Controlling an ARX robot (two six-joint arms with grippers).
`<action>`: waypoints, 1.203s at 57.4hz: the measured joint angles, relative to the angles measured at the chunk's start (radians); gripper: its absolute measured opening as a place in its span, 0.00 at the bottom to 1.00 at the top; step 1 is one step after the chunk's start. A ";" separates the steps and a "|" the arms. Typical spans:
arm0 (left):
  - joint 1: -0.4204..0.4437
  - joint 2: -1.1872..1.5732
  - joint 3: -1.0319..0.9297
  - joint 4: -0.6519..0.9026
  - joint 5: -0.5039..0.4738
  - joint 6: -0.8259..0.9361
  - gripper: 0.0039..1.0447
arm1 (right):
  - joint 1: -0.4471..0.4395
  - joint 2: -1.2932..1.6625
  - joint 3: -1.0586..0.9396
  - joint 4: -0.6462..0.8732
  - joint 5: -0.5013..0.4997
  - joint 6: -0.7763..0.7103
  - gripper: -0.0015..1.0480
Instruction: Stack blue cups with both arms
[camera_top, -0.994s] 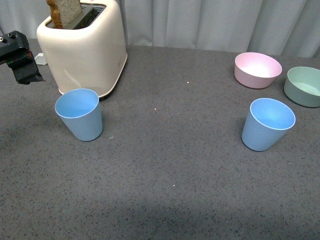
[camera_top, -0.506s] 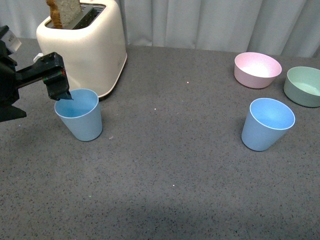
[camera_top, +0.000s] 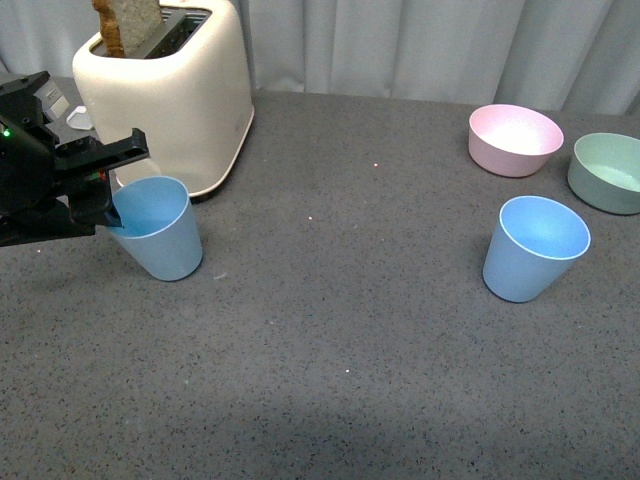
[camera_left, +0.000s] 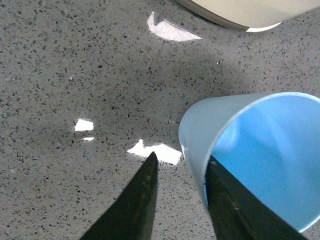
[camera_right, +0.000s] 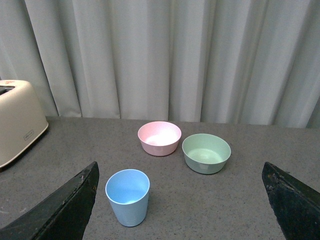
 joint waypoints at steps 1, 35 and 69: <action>-0.001 0.000 0.000 -0.001 0.000 0.000 0.24 | 0.000 0.000 0.000 0.000 0.000 0.000 0.91; -0.100 -0.005 0.083 -0.072 -0.005 0.040 0.03 | 0.000 0.000 0.000 0.000 0.000 0.000 0.91; -0.310 0.192 0.348 -0.168 -0.001 -0.086 0.03 | 0.000 0.000 0.000 0.000 0.000 0.000 0.91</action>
